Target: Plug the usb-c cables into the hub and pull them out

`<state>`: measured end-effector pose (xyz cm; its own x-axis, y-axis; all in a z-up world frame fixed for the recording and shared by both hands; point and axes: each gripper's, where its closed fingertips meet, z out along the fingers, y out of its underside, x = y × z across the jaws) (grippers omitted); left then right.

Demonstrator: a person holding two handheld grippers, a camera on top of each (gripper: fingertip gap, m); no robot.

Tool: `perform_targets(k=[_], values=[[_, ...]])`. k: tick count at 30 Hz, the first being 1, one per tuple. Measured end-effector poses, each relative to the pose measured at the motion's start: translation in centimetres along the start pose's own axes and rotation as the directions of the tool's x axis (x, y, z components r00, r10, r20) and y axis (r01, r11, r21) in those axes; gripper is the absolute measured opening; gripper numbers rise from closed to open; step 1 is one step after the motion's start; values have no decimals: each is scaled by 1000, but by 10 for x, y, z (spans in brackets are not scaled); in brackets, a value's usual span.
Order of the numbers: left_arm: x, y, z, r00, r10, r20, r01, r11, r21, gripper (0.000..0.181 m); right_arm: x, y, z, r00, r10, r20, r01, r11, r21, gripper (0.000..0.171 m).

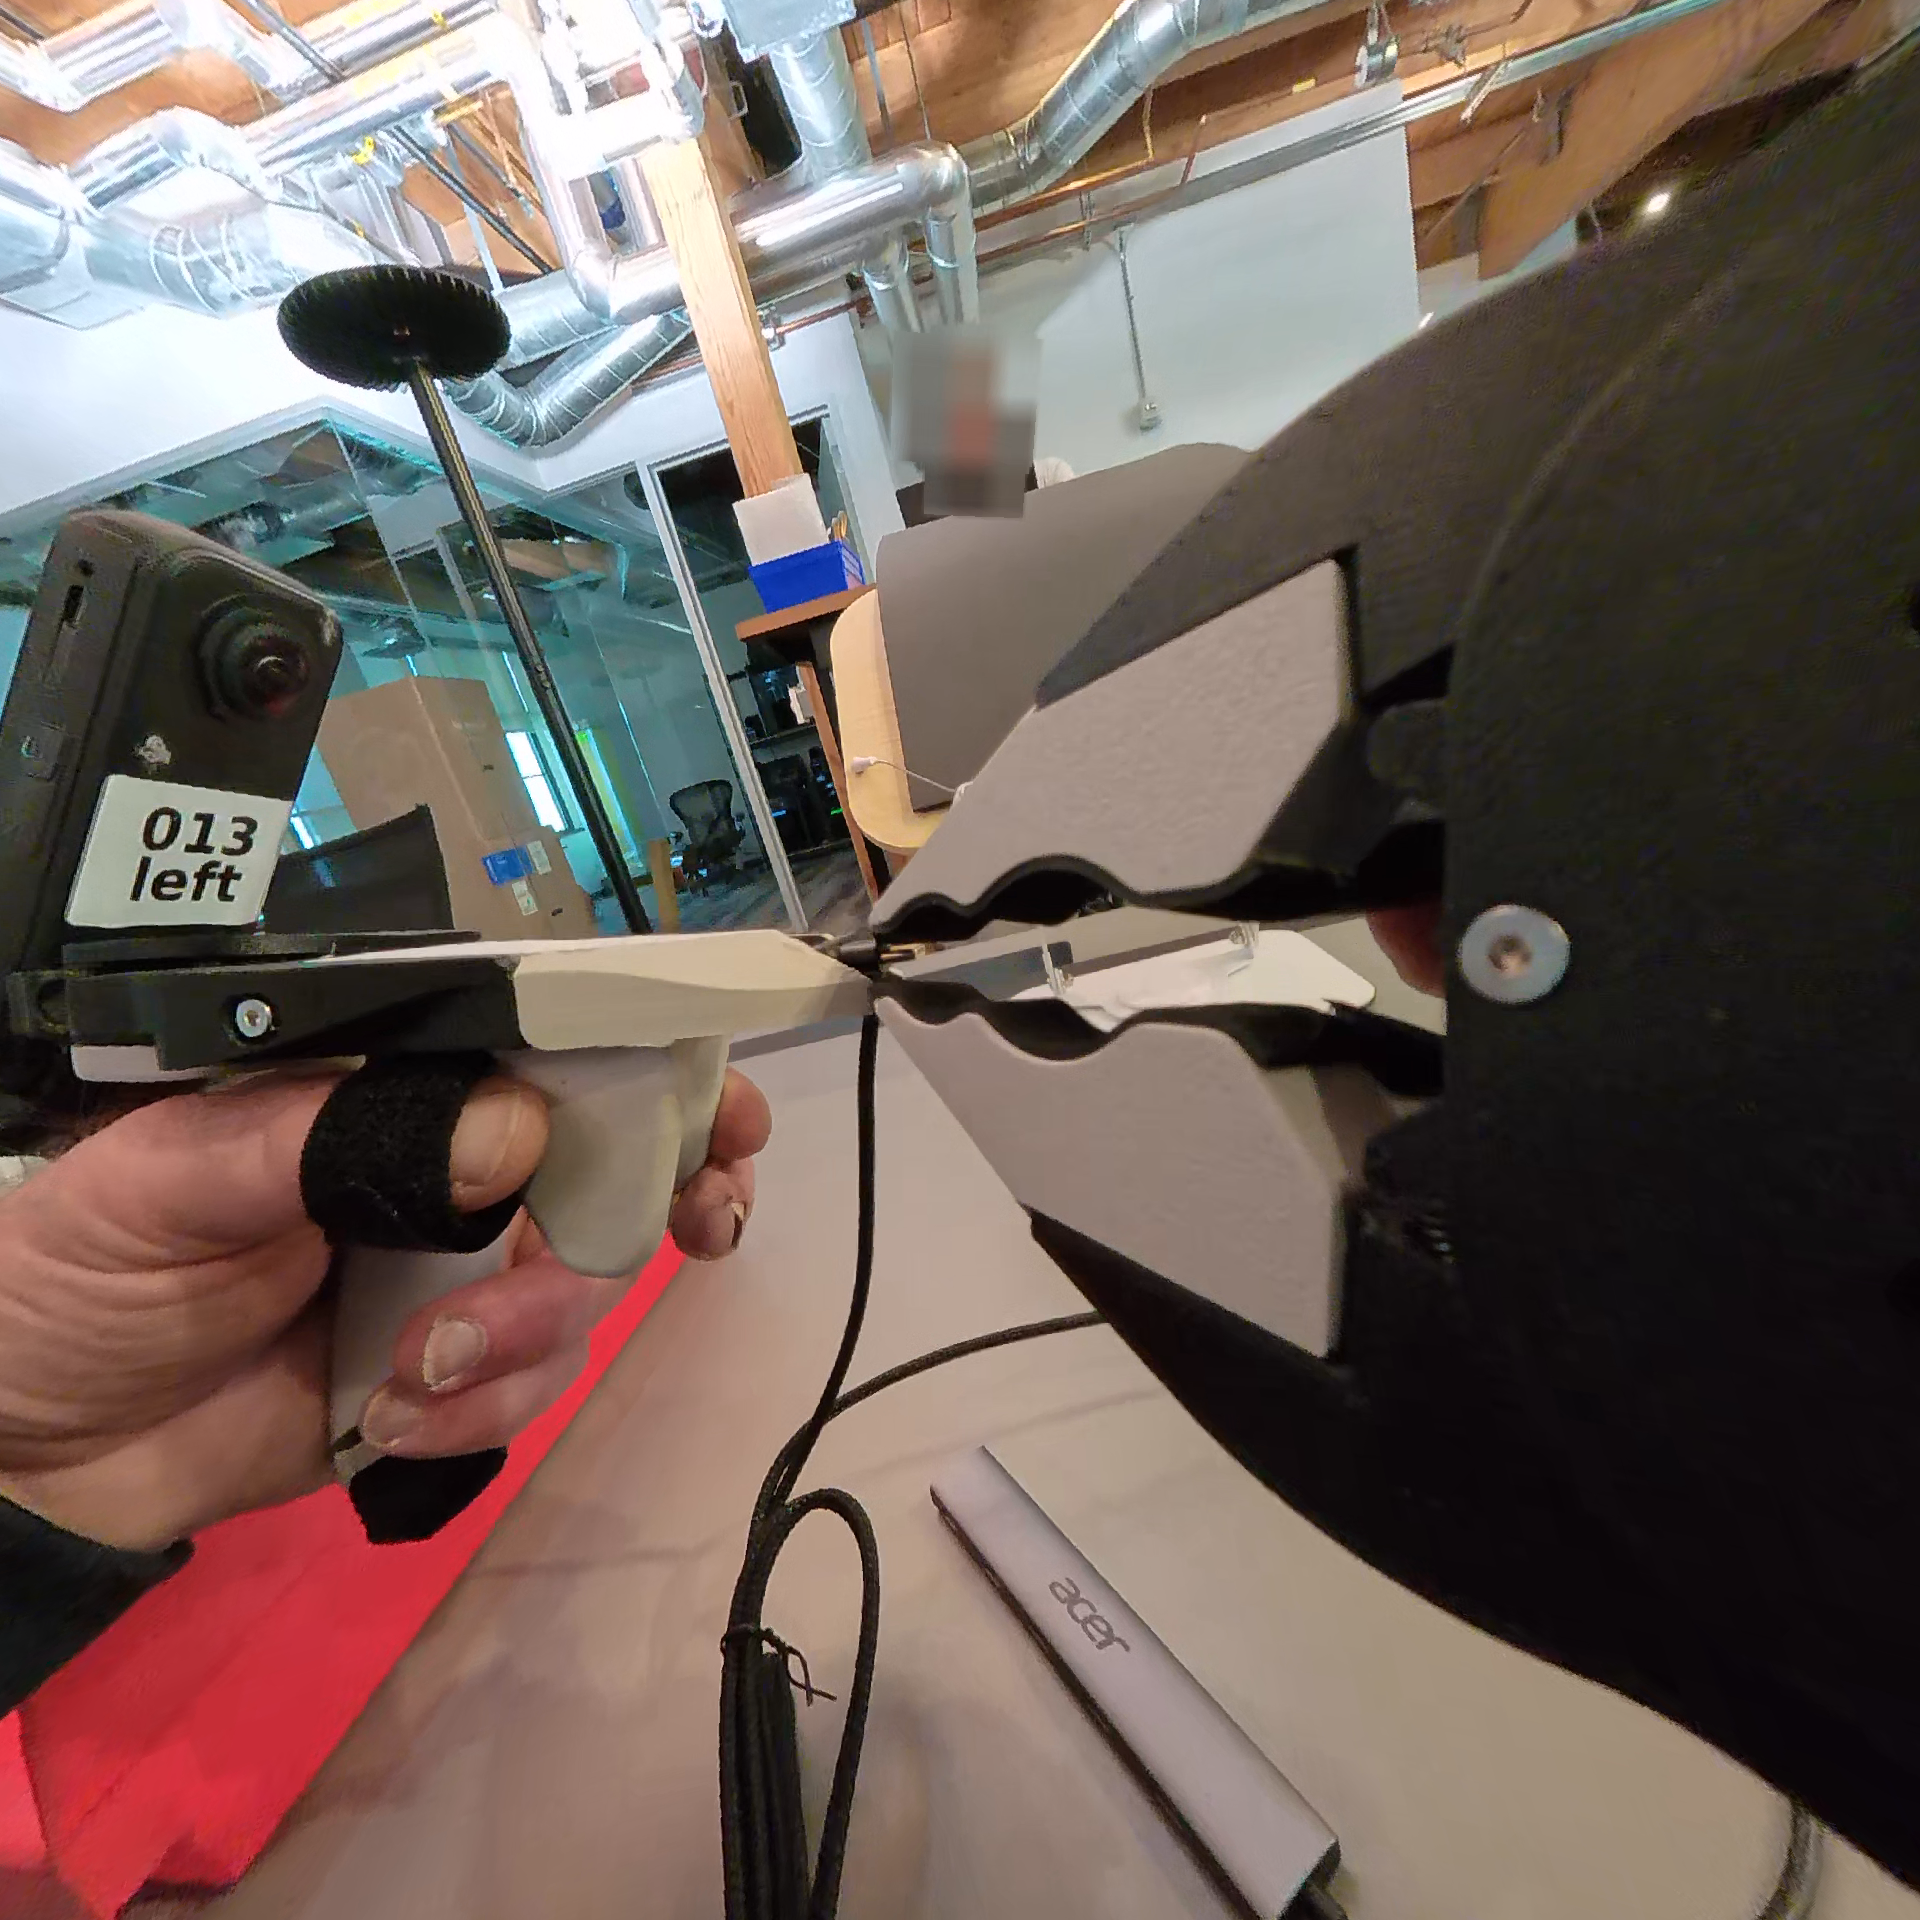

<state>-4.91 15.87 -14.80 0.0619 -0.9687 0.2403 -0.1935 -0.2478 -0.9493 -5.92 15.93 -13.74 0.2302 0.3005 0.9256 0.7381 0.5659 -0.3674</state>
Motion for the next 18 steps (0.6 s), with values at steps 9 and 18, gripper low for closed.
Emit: perform_targets(k=[9,18], values=[[-2,2,-1,999,26,18,-26,999,-21,41,-1,2,1,1000,23,11,-23,1000,1,11],[-3,4,-1,999,31,27,-31,999,-33,41,-2,5,1,999,26,20,-26,1000,-14,2]])
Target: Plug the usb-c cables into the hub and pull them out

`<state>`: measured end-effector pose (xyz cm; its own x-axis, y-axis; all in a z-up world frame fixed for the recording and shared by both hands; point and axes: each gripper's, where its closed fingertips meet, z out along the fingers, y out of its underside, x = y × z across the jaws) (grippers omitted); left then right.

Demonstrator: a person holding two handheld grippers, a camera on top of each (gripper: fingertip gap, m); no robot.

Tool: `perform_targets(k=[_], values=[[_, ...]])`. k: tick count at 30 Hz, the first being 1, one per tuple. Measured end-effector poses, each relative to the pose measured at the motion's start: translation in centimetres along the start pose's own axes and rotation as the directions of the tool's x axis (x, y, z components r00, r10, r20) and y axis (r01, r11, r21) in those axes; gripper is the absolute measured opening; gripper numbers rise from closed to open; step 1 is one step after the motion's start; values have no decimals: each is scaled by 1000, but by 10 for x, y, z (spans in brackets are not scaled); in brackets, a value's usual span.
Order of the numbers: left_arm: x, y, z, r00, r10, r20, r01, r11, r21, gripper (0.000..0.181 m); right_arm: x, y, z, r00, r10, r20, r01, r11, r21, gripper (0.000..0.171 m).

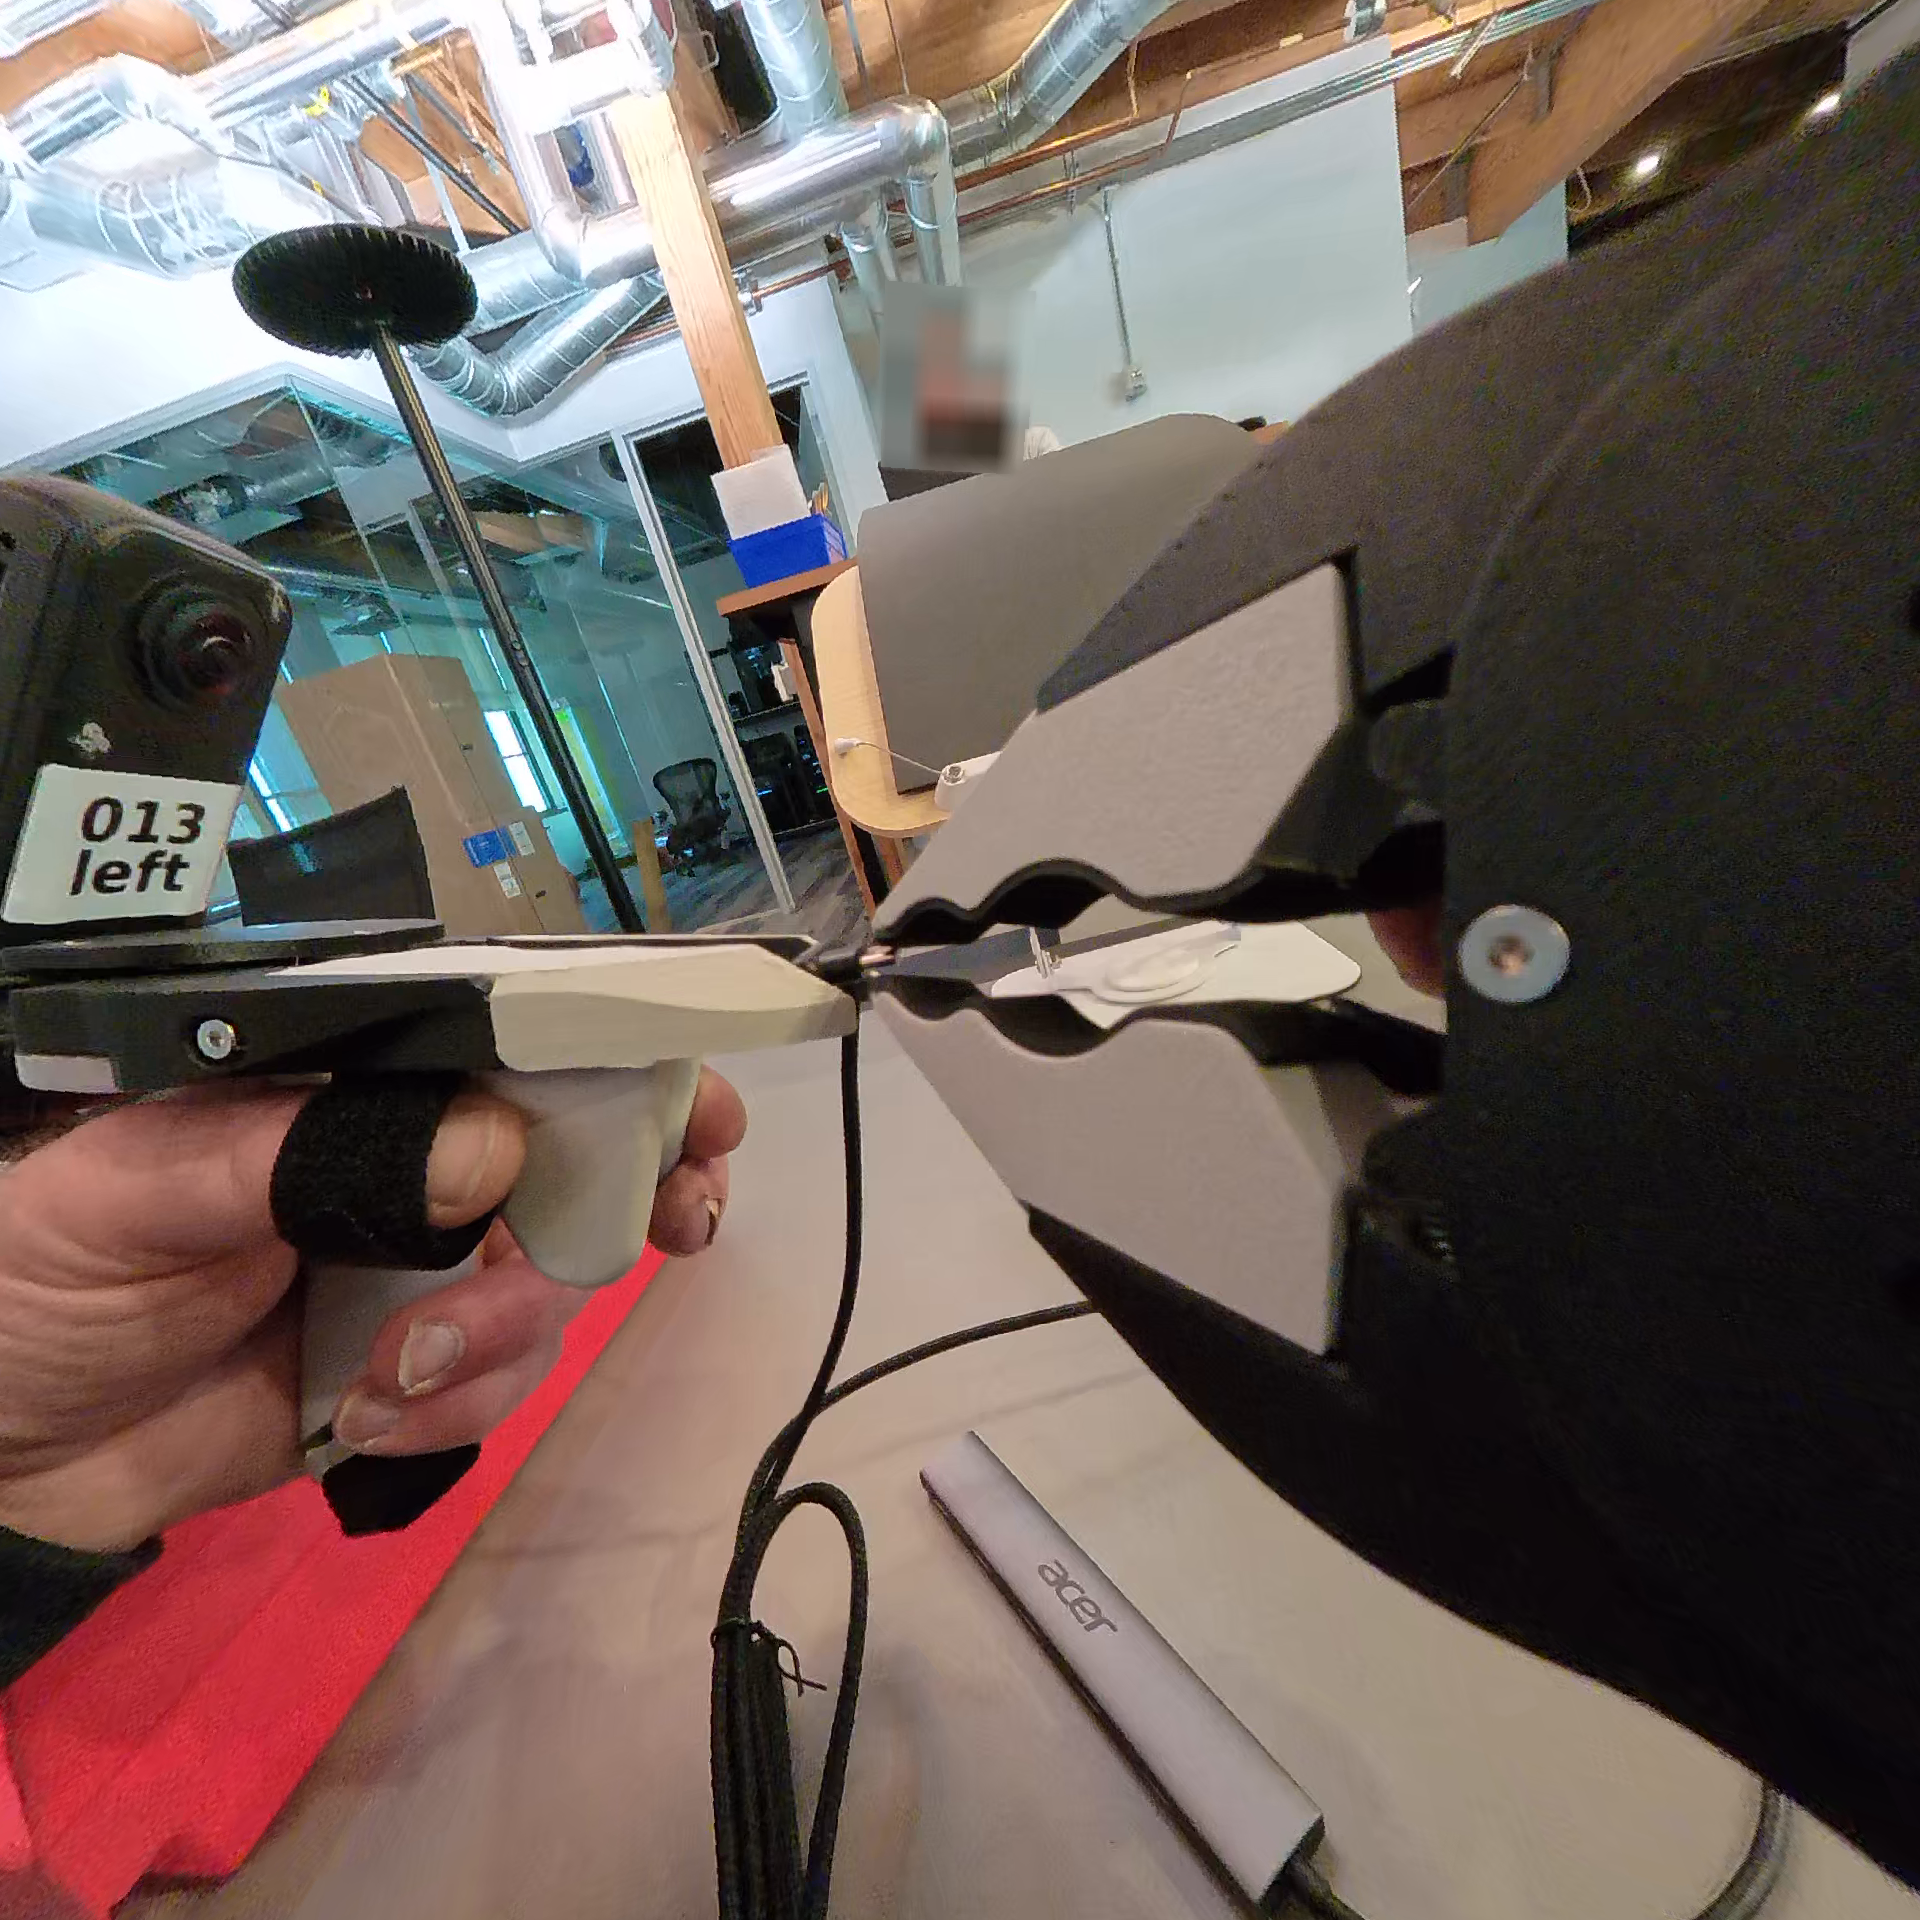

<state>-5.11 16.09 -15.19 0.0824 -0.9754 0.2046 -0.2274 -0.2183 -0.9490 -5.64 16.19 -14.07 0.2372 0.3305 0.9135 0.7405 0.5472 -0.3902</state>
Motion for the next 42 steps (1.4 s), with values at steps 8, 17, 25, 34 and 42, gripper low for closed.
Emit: perform_targets(k=[8,17,25,34,42], values=[[0,-1,3,999,-33,-6,33,999,21,42,1,2,-2,1000,-1,-13,1,1000,-2,0],[-1,-5,5,1000,-20,17,19,998,68,41,2,5,-3,998,57,8,-57,998,-7,0],[0,-5,6,999,24,37,-27,997,71,40,1,5,-5,995,91,29,-91,996,0,0],[0,-6,5,999,26,30,-28,997,71,40,3,4,-6,995,96,17,-97,995,13,1],[-1,-4,4,999,26,31,-28,998,60,40,6,7,-9,995,100,17,-100,995,6,6]])
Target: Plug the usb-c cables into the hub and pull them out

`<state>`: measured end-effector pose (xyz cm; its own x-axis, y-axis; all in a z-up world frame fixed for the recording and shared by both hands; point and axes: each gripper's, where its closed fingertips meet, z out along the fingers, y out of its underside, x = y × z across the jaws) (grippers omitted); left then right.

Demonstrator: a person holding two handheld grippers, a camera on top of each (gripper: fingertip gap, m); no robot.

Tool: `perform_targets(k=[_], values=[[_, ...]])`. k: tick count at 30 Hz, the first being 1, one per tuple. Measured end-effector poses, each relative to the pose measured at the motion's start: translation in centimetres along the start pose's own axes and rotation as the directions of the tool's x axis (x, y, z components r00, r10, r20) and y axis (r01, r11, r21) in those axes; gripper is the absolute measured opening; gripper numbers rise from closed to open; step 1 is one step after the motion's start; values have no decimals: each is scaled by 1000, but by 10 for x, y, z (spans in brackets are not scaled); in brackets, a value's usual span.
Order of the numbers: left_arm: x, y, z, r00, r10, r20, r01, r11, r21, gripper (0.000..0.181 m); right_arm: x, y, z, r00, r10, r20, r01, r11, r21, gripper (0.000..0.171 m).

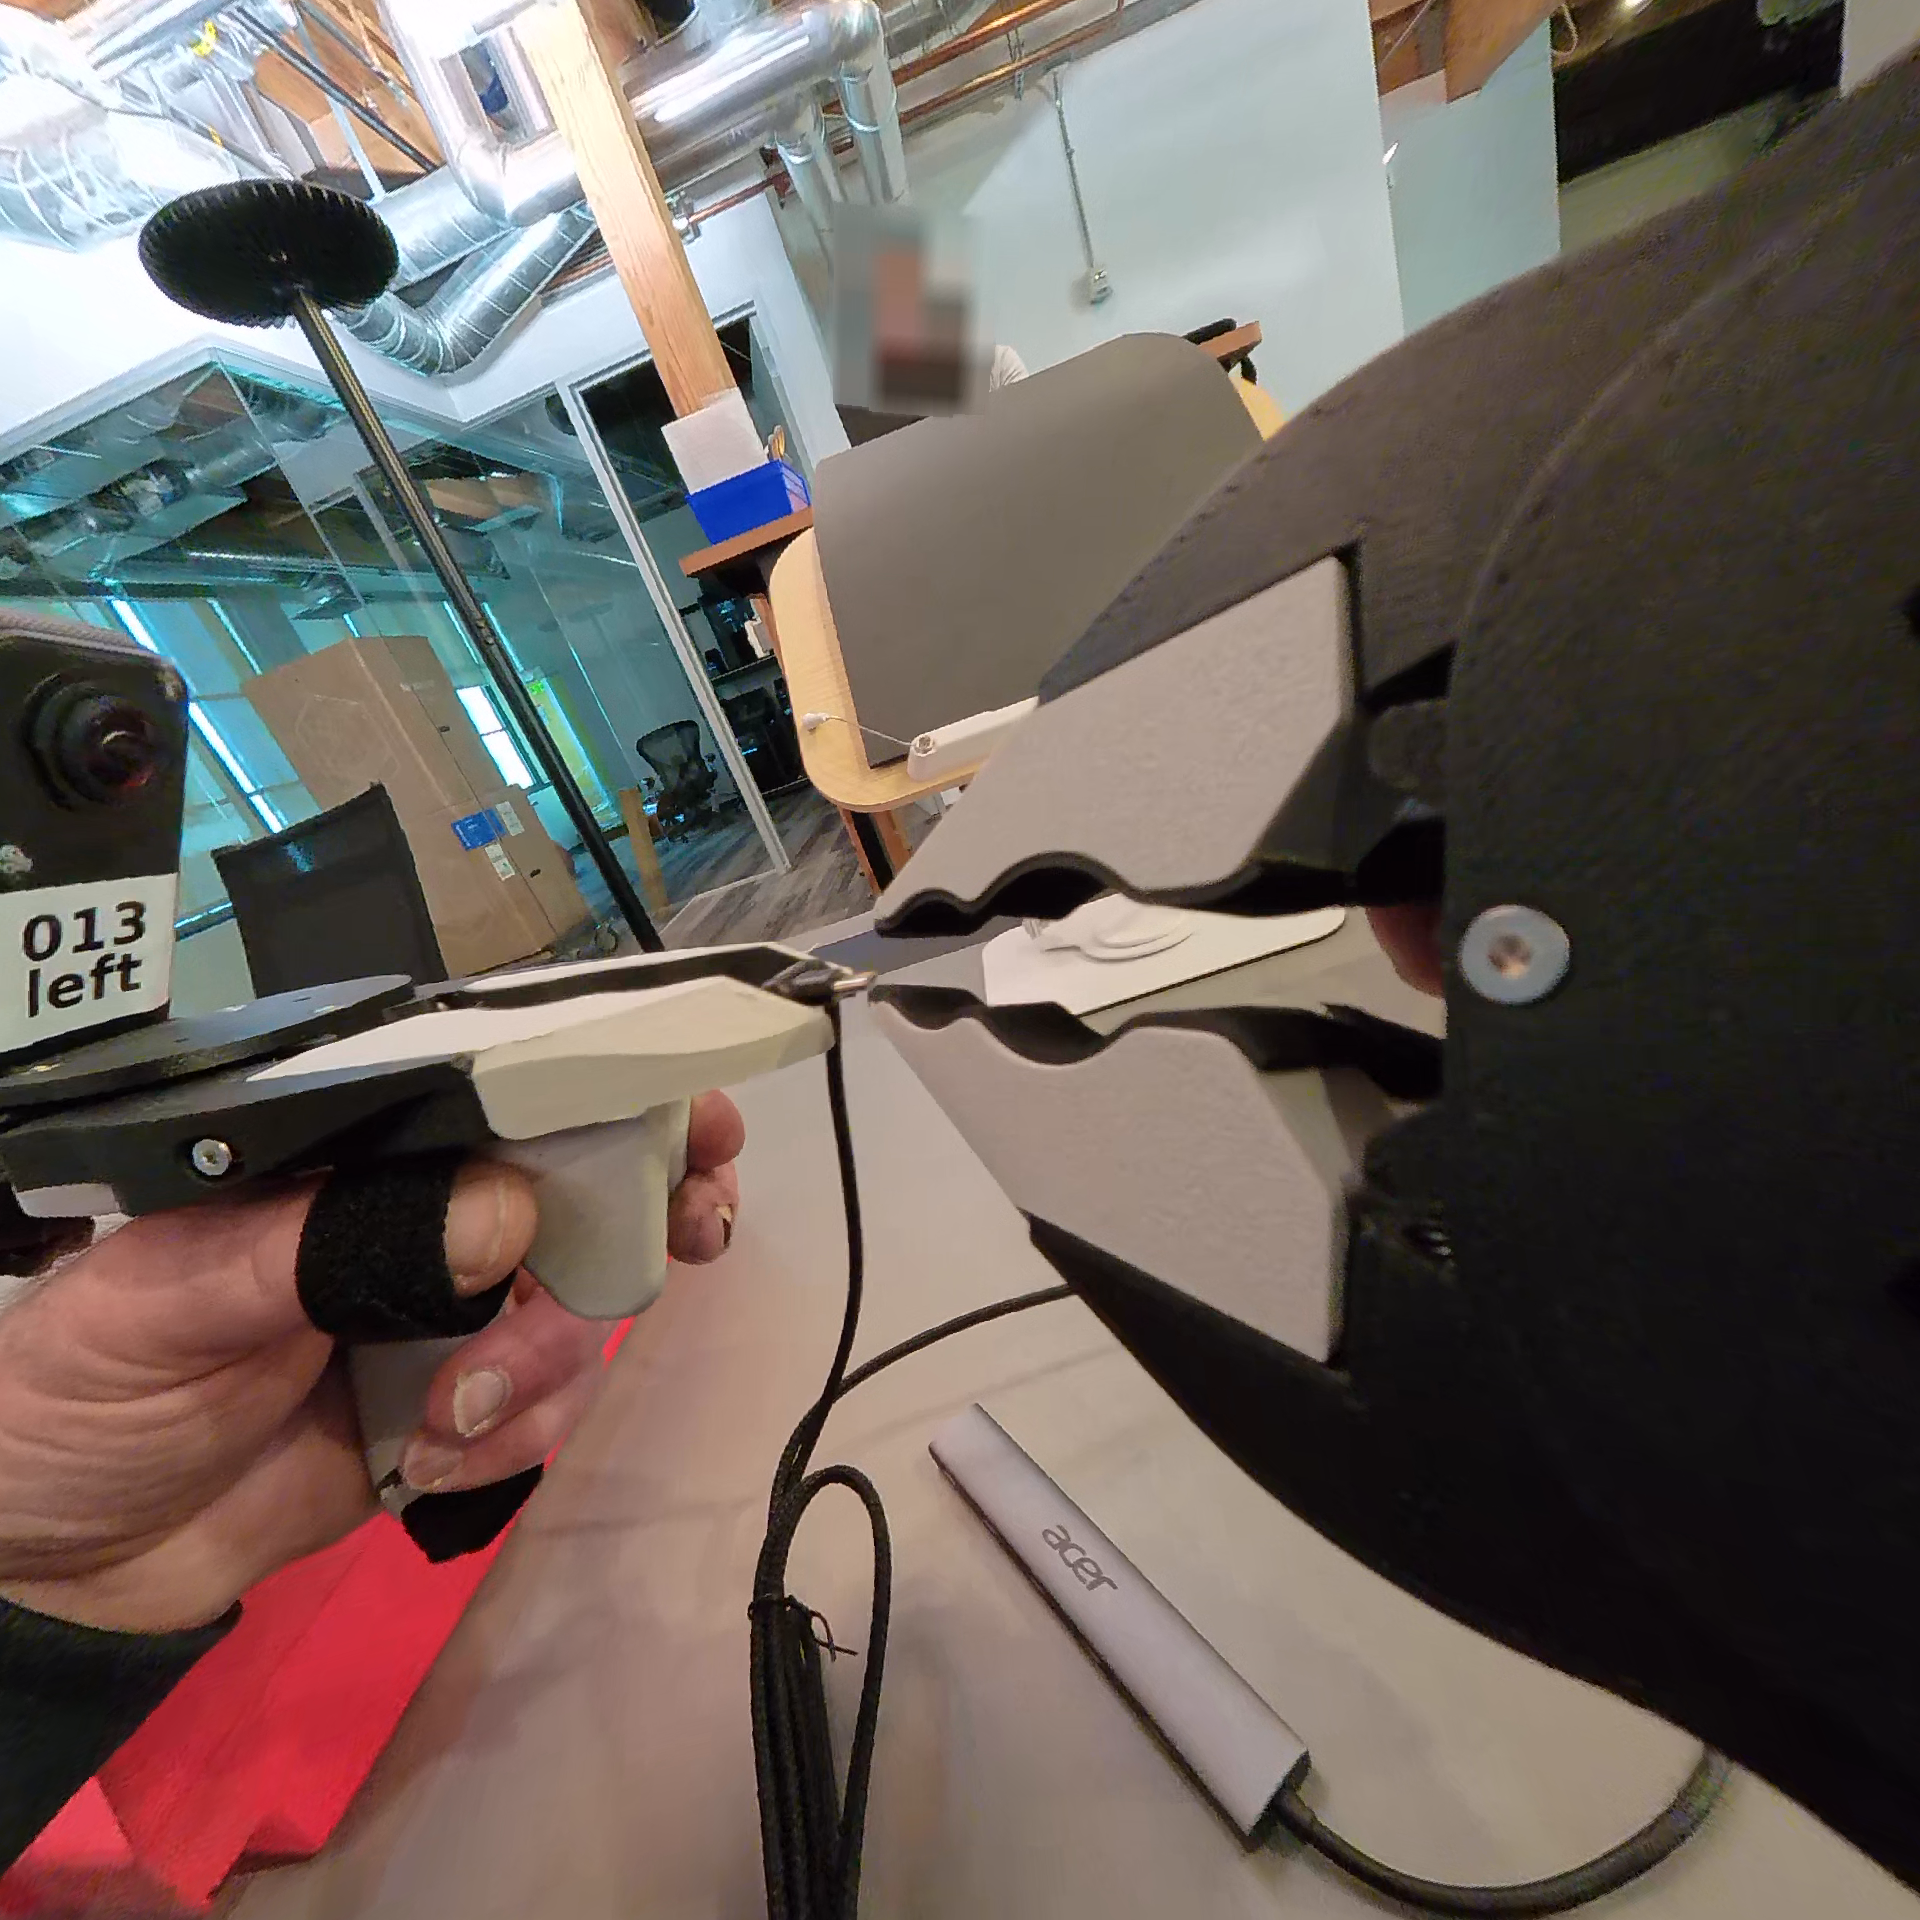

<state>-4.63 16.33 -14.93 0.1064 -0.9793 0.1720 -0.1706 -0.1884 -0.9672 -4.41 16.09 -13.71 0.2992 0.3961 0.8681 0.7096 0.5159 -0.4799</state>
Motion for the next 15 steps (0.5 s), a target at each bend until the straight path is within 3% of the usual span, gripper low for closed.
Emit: perform_targets(k=[4,7,13,15], values=[[-5,1,-4,1000,0,18,0,1000,-2,40,2,9,-6,999,38,26,-37,999,-30,7],[-13,1,-8,999,-11,40,10,1000,4,40,-16,20,-11,973,155,174,-143,987,-77,10],[-18,-2,-13,998,-11,64,11,1000,4,39,-74,58,-22,829,279,484,-172,952,-254,45],[-18,-2,-13,998,-9,66,9,1000,2,39,-87,64,-27,786,294,544,-155,946,-286,49]])
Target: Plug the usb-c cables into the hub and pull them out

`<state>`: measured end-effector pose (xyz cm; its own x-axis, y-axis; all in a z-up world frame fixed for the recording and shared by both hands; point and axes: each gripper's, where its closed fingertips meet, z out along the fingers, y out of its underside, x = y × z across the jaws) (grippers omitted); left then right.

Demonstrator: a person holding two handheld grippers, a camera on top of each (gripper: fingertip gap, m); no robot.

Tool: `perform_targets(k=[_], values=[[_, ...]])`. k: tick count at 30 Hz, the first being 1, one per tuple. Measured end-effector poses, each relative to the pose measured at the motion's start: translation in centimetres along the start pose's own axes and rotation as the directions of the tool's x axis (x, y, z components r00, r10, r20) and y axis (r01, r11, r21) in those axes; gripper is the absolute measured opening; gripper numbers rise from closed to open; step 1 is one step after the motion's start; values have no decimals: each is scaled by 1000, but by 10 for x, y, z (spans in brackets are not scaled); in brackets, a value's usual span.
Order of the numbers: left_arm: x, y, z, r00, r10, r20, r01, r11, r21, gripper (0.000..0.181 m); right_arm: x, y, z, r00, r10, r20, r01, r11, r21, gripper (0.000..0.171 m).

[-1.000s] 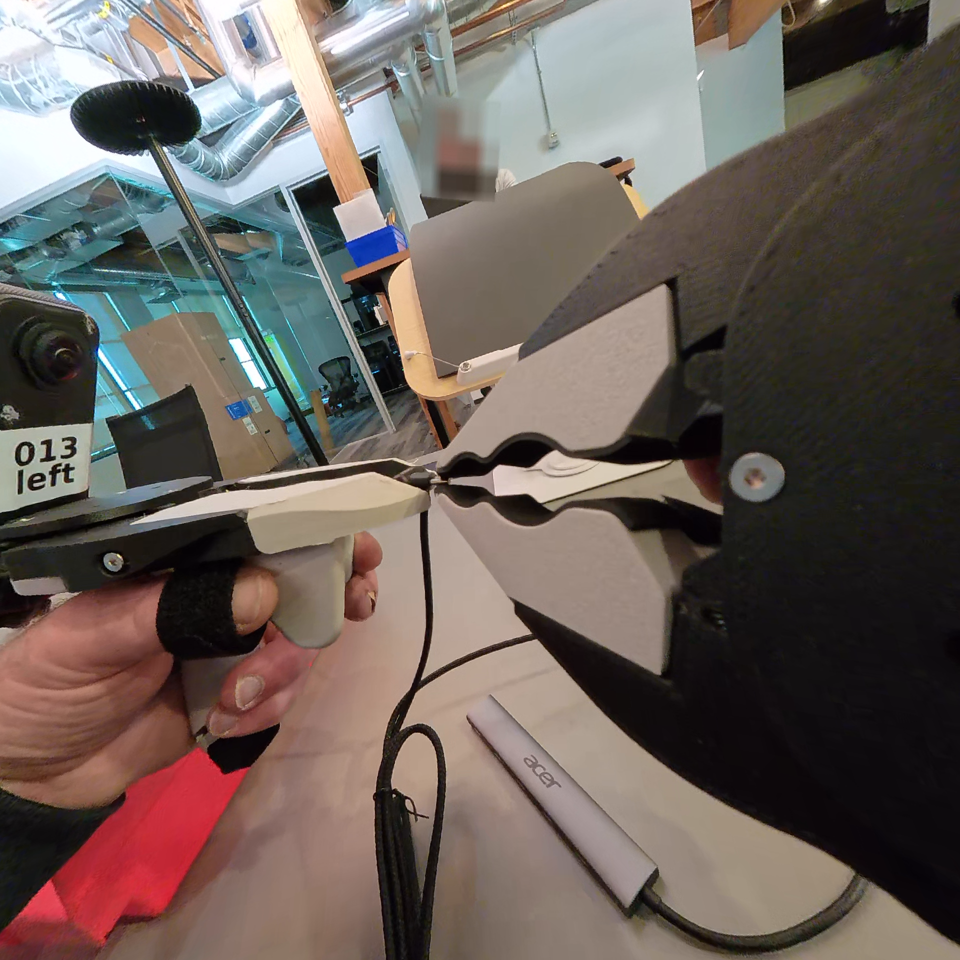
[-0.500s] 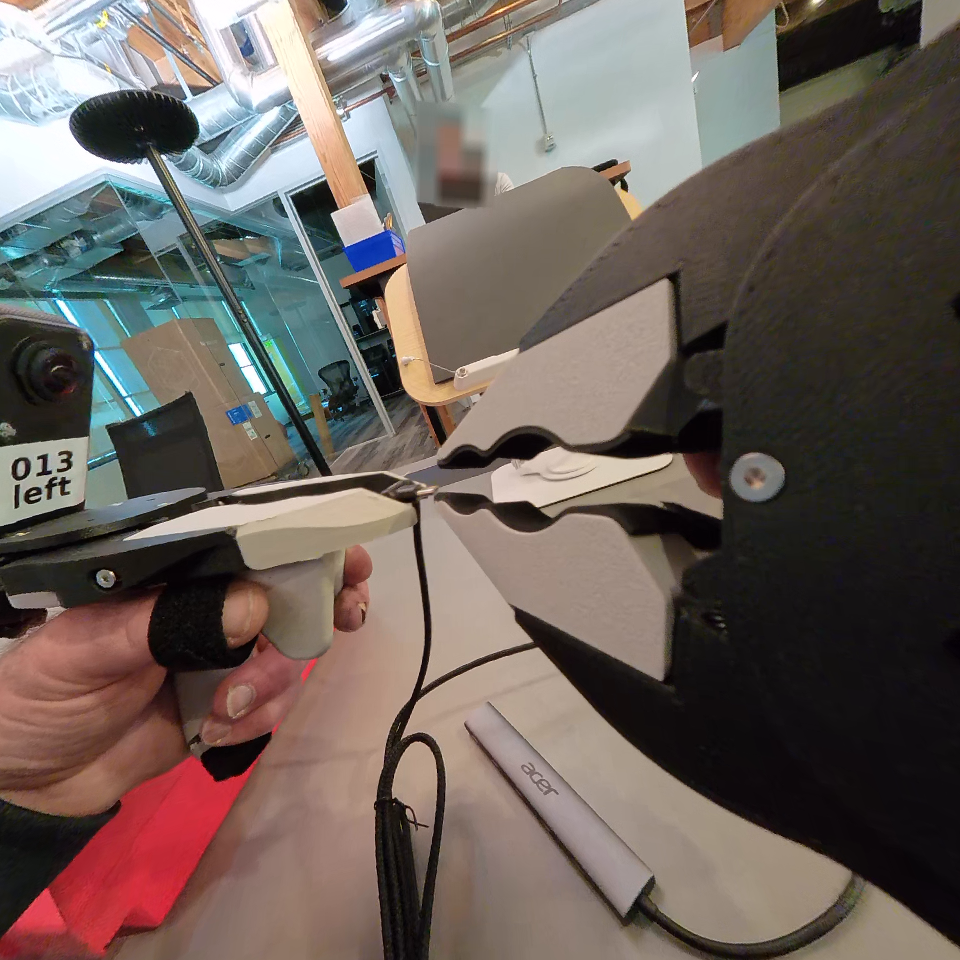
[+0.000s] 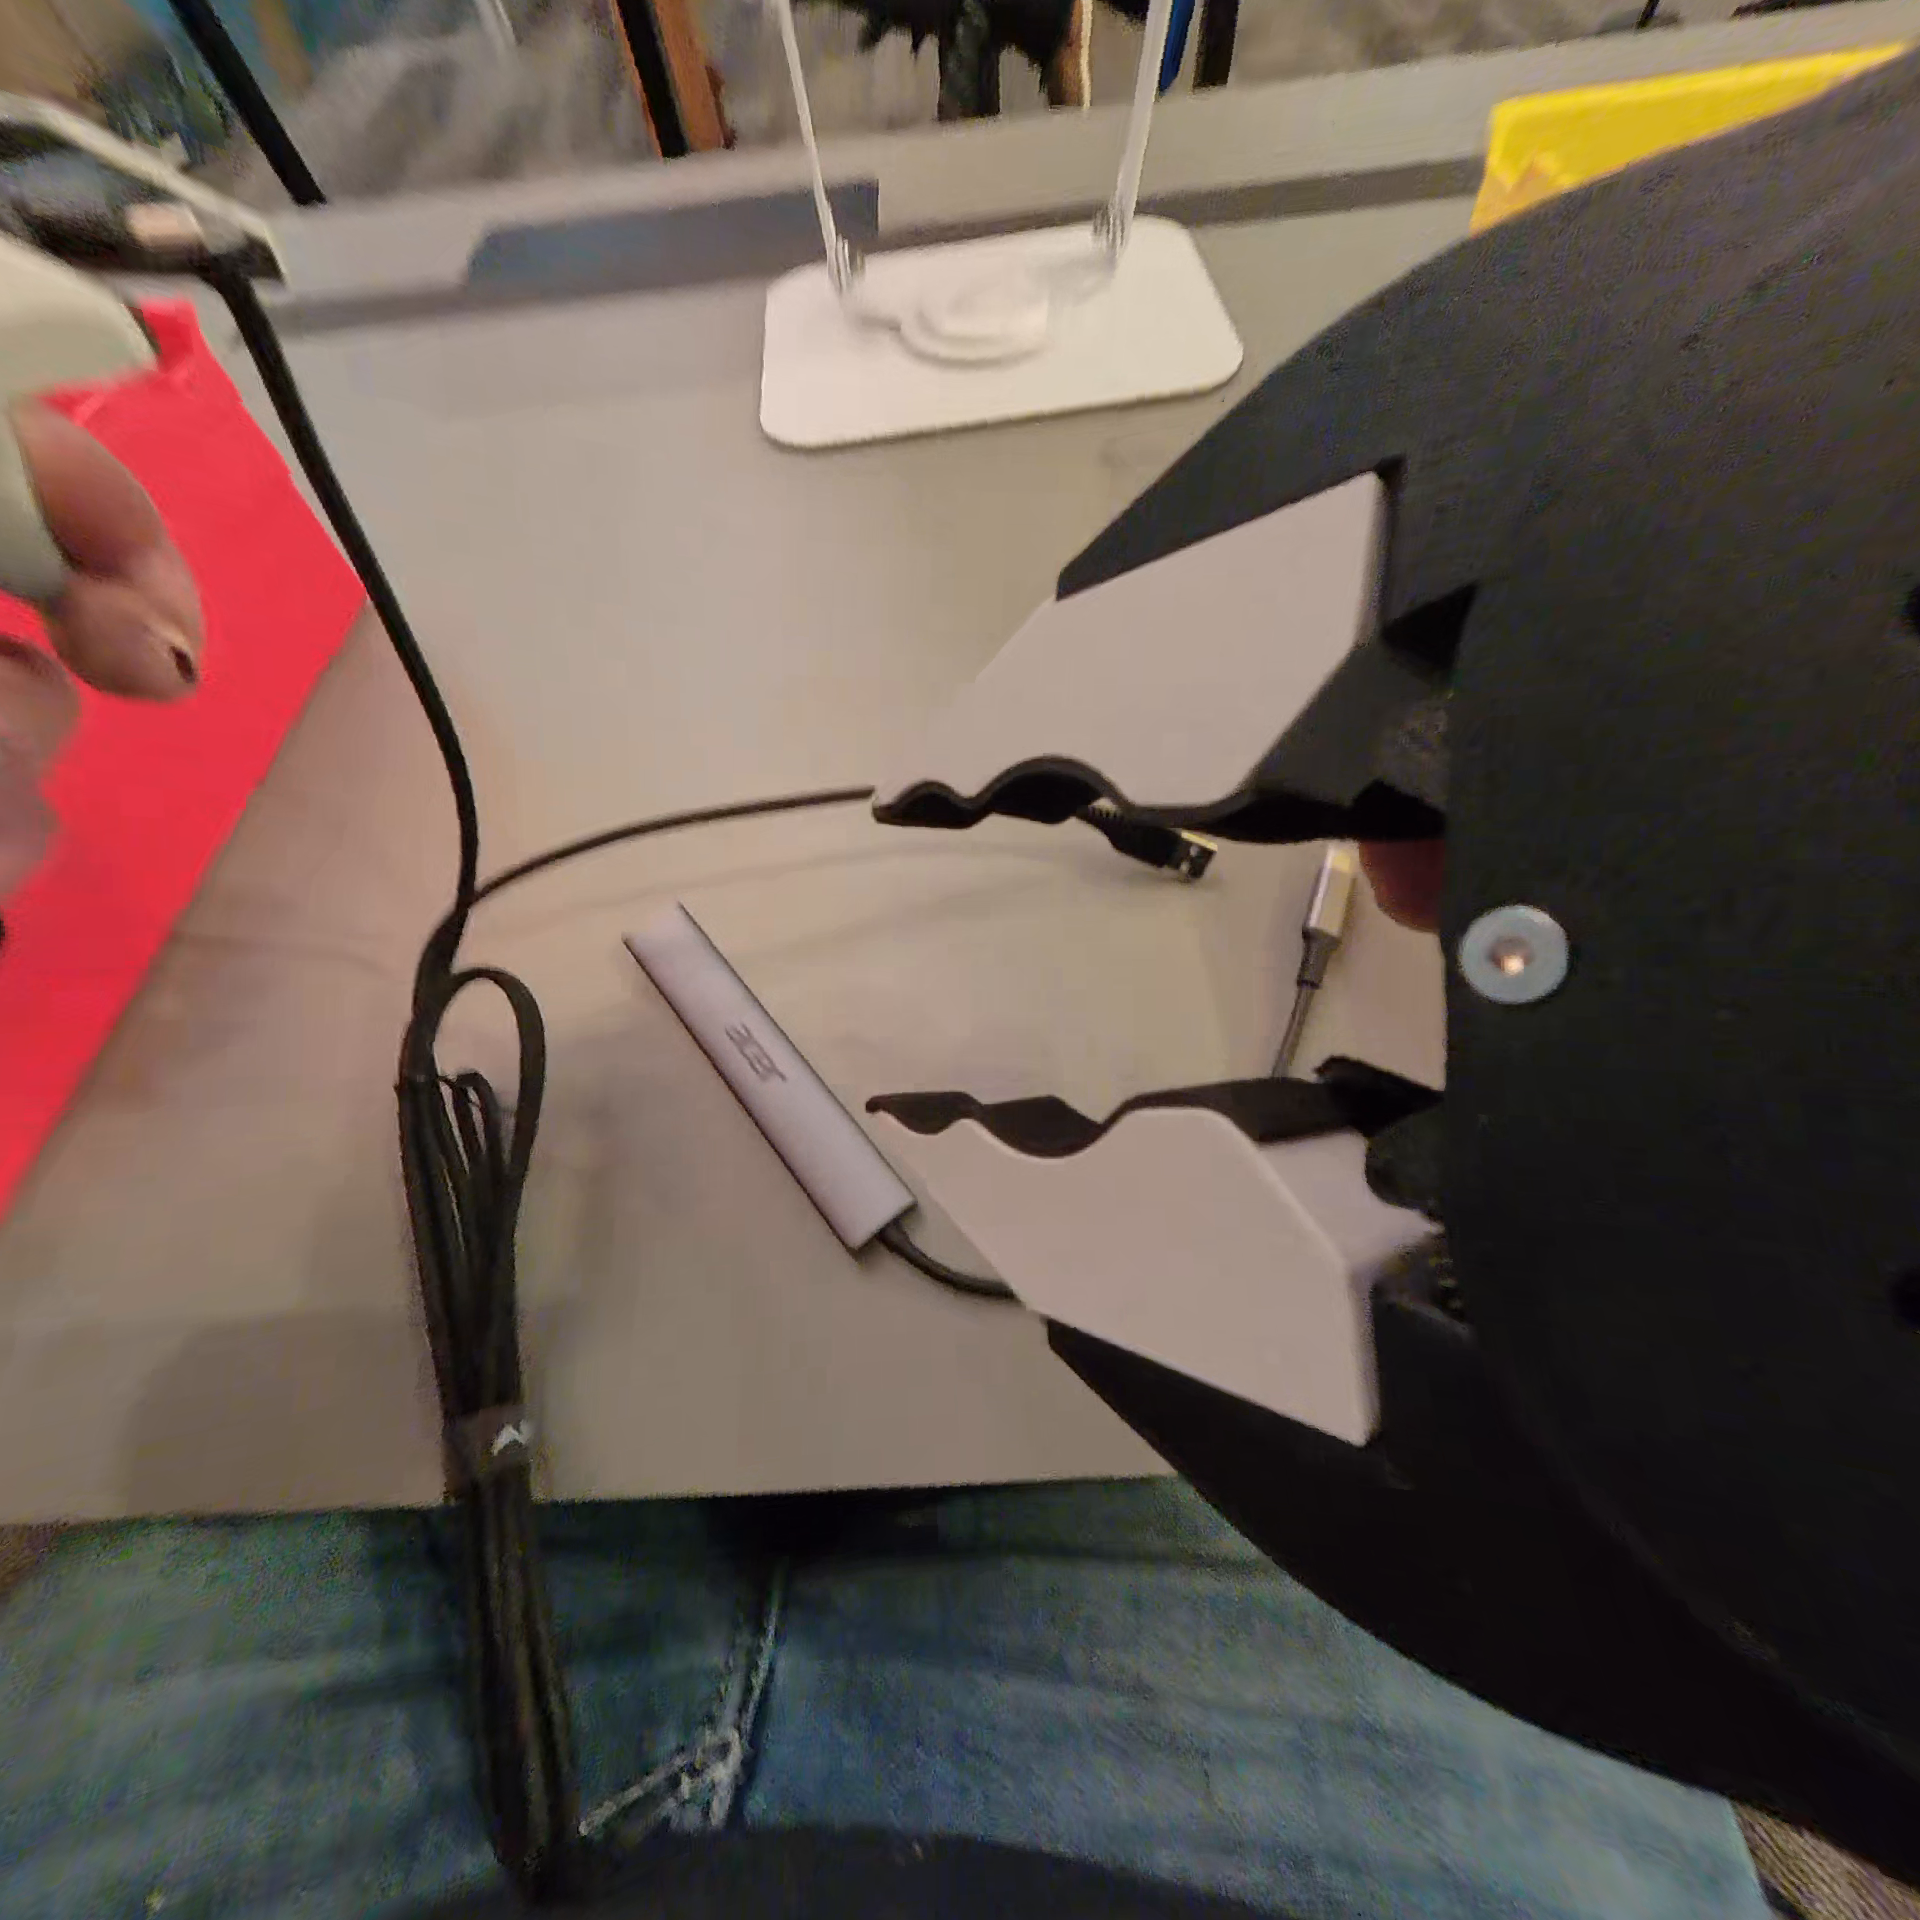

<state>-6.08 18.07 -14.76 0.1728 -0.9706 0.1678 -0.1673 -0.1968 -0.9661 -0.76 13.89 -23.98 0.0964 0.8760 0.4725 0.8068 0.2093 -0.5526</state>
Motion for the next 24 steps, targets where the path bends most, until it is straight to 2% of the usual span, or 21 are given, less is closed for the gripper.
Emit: perform_targets(k=[4,8,14,17,19,24], values=[[-1,-1,-1,1000,6,10,-6,1000,-5,39,-25,10,9,988,43,145,-36,998,-50,53],[-1,-1,-2,1000,9,11,-9,1000,-9,39,-46,19,22,969,119,219,-93,988,-125,47],[-2,-2,-3,1000,15,17,-14,1000,-12,39,-61,31,45,940,280,193,-225,937,-267,42],[-3,-2,-4,1000,14,19,-14,1000,-9,39,-57,30,52,923,356,148,-307,911,-276,31],[-3,-2,-4,1000,15,19,-14,1000,-9,39,-59,29,54,911,383,153,-334,902,-272,15],[-3,-2,-4,1000,20,23,-20,1000,-11,39,-53,30,57,883,459,100,-420,867,-270,13]])
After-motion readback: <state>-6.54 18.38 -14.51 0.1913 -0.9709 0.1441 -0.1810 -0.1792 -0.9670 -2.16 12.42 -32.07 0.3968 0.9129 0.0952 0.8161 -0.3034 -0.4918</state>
